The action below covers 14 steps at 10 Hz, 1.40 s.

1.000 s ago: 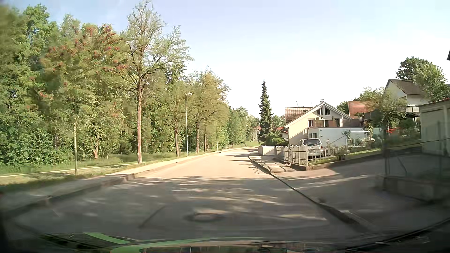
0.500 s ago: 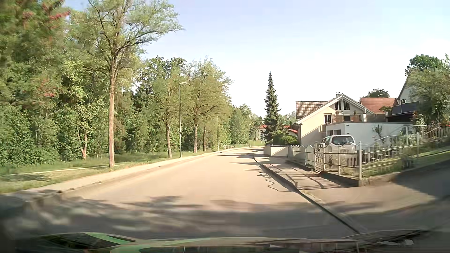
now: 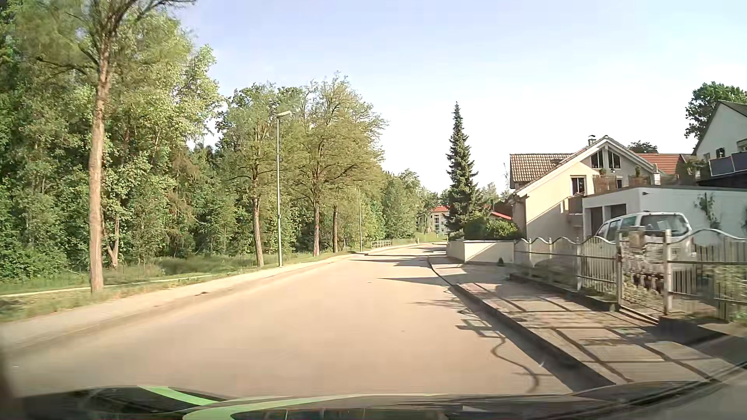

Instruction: Follow the waypoints while adhering to traffic rules and regulations

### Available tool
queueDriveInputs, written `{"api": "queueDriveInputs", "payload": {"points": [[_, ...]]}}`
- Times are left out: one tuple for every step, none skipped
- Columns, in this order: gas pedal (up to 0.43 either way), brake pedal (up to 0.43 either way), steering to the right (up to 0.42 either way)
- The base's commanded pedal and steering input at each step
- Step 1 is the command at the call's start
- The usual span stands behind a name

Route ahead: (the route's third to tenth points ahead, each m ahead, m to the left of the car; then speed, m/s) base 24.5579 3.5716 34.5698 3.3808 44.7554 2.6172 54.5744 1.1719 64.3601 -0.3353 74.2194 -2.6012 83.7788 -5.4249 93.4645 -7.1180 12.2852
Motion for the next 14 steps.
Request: {"api": "queueDriveInputs", "payload": {"points": [[0.059, 0.0, -0.004], [0.059, 0.0, -0.003], [0.059, 0.0, -0.002], [0.059, 0.0, -0.002], [0.059, 0.0, -0.001], [0.059, 0.0, 0.002], [0.059, 0.0, 0.003], [0.059, 0.0, 0.003], [0.059, 0.0, 0.003], [0.059, 0.0, 0.003], [0.067, 0.0, 0.003], [0.067, 0.0, 0.003], [0.067, 0.0, 0.004], [0.067, 0.0, 0.004]]}}
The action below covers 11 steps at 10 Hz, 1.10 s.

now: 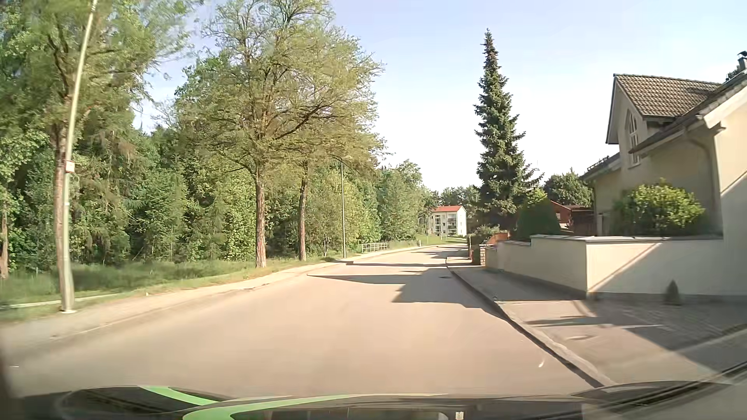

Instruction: Follow the waypoints while adhering to traffic rules and regulations

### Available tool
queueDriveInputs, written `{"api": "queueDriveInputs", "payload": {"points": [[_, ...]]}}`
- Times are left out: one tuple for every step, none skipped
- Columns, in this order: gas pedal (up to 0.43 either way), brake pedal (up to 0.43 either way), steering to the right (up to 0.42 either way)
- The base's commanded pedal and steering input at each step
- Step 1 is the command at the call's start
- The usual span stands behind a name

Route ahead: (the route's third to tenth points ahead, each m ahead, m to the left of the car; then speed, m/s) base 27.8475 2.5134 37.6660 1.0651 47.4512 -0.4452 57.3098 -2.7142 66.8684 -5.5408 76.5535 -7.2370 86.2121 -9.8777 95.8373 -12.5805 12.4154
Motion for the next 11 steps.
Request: {"api": "queueDriveInputs", "payload": {"points": [[0.067, 0.0, 0.006], [0.067, 0.0, 0.008], [0.067, 0.0, 0.009], [0.067, 0.0, 0.009], [0.067, 0.0, 0.009], [0.067, 0.0, 0.009], [0.067, 0.0, 0.01], [0.059, 0.0, 0.011], [0.059, 0.0, 0.012], [0.059, 0.0, 0.013], [0.059, 0.0, 0.013]]}}
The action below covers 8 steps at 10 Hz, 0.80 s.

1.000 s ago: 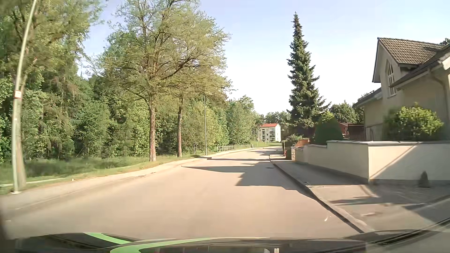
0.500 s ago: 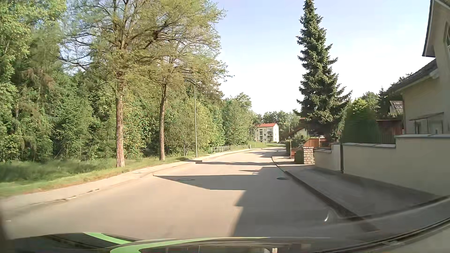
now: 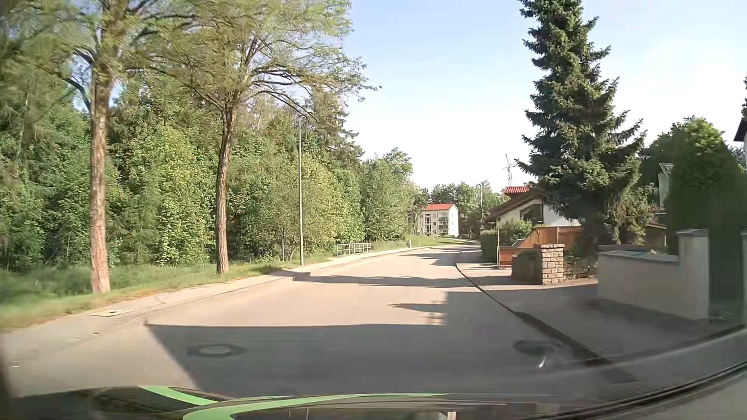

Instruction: Follow the waypoints while adhering to traffic rules and regulations

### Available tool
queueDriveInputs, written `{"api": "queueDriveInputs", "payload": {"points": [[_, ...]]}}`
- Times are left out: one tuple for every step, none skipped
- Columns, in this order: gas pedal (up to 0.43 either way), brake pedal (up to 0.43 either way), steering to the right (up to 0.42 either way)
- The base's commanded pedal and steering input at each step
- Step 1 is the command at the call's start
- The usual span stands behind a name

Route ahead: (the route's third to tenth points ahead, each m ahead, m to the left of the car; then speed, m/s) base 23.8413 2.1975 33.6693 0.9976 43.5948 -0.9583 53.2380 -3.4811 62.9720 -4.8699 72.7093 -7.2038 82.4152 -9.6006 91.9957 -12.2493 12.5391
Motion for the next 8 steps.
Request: {"api": "queueDriveInputs", "payload": {"points": [[0.059, 0.0, 0.014], [0.059, 0.0, 0.015], [0.059, 0.0, 0.015], [0.059, 0.0, 0.016], [0.059, 0.0, 0.019], [0.059, 0.0, 0.02], [0.059, 0.0, 0.019], [0.059, 0.0, 0.019]]}}
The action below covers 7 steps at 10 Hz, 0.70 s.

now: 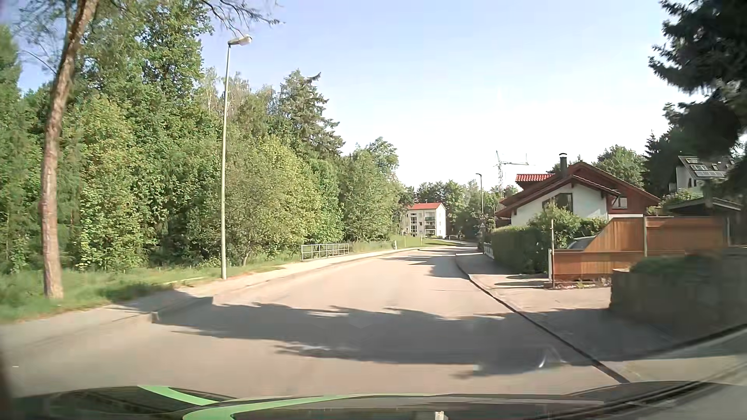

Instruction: Follow the waypoints while adhering to traffic rules and regulations

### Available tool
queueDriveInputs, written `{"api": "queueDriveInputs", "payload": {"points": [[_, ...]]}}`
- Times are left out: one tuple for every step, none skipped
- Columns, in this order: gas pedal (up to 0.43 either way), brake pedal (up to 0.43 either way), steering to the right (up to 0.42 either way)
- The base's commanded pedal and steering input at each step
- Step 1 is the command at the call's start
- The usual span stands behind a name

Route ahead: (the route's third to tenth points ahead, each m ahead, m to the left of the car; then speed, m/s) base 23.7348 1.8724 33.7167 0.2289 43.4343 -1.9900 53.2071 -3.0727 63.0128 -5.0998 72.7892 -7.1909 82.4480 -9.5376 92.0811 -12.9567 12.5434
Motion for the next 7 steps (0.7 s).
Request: {"api": "queueDriveInputs", "payload": {"points": [[0.059, 0.0, 0.019], [0.059, 0.0, 0.019], [0.059, 0.0, 0.019], [0.059, 0.0, 0.019], [0.059, 0.0, 0.019], [0.059, 0.0, 0.019], [0.059, 0.0, 0.019]]}}
